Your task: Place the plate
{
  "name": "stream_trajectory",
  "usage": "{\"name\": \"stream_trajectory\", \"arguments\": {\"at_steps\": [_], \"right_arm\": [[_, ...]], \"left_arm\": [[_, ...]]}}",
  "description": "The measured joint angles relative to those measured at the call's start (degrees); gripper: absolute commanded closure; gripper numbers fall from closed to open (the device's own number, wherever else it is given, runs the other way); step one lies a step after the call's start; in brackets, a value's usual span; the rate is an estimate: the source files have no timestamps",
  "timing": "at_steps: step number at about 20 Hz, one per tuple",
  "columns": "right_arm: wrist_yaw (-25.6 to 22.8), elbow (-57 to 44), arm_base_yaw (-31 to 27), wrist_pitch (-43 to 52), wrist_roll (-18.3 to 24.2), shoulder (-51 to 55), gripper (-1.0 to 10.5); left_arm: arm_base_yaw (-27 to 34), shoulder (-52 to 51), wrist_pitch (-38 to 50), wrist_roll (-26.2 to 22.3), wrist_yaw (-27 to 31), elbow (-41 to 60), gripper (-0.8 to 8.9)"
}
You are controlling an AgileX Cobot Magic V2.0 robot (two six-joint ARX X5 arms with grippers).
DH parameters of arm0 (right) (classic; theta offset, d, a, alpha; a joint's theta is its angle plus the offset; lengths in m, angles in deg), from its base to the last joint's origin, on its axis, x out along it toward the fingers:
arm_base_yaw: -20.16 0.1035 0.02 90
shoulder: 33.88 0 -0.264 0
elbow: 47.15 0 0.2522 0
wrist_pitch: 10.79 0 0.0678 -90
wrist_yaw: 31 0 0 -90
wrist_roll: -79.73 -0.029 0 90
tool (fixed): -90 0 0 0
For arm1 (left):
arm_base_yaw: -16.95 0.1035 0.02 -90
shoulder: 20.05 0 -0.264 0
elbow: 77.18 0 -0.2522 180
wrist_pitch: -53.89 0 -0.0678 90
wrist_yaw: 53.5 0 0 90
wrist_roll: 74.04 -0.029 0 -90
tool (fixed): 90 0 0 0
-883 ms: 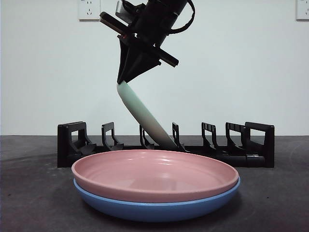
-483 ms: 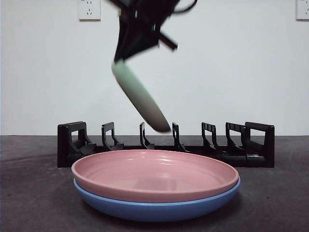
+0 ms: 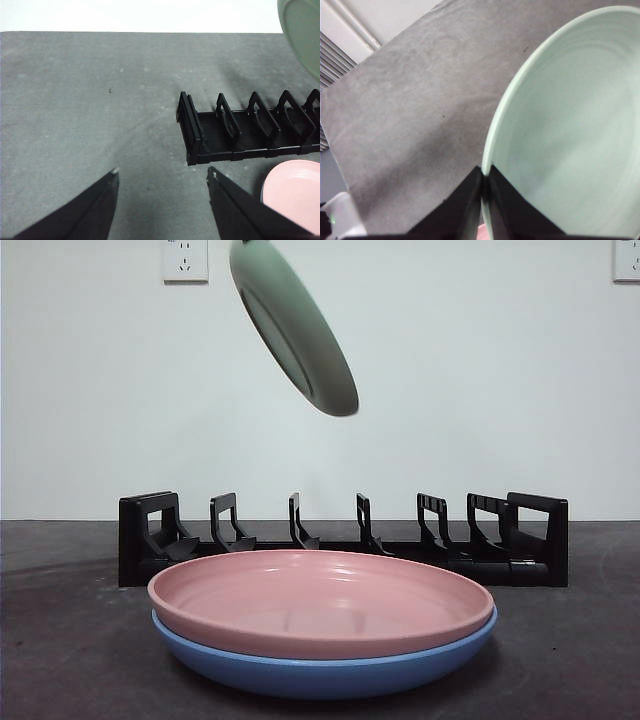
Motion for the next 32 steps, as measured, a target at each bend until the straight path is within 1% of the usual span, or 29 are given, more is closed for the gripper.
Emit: {"name": "stream_trajectory", "arguments": {"at_steps": [1,3,7,9,14,17,18,20,22,23,24,27,32], "right_arm": [[-1.6,0.0,0.9,-0.5,0.7,0.8,9.3],[-6.4,0.0,3.6,-2.0,2.7,3.6,9.3],[-9.3,-1.7,8.0,-1.9,4.3,8.6,9.3],[-12.5,-5.5,10.4,-0.3,4.4,11.7,9.3],[-19.3,-21.3,17.5,7.2,4.4,23.2,9.3],[-24.9,-32.4,22.6,12.3,4.4,30.9,9.3],[-27.3,-36.1,24.4,13.7,4.4,33.0,9.3],[-33.8,-43.4,28.7,16.9,4.4,36.2,9.3],[-40.7,-50.3,33.4,20.1,4.3,37.4,9.3],[-43.3,-53.5,35.6,21.3,4.3,37.4,9.3],[-44.7,-56.7,37.7,22.3,4.1,37.1,9.3],[-45.1,-61.9,41.3,23.0,3.0,35.2,9.3],[-45.0,-63.2,41.3,23.2,2.7,27.5,9.3]], "left_arm": [[0.0,0.0,0.0,0.0,0.0,0.0,5.32],[0.0,0.0,0.2,0.0,0.0,0.0,5.32],[0.0,0.0,0.2,0.0,0.0,0.0,5.33],[0.0,0.0,0.2,0.0,0.0,0.0,5.33],[0.0,0.0,0.7,0.0,0.0,0.0,5.33],[0.0,0.0,0.6,0.0,0.0,0.0,5.33],[0.0,0.0,0.6,0.0,0.0,0.0,5.33],[0.0,0.0,0.6,0.0,0.0,0.0,5.33],[0.0,0.0,0.6,0.0,0.0,0.0,5.33],[0.0,0.0,0.6,0.0,0.0,0.0,5.33],[0.0,0.0,0.6,0.0,0.0,0.0,5.33],[0.0,0.0,0.6,0.0,0.0,0.0,5.33],[0.0,0.0,0.6,0.5,0.0,0.0,5.33]]}}
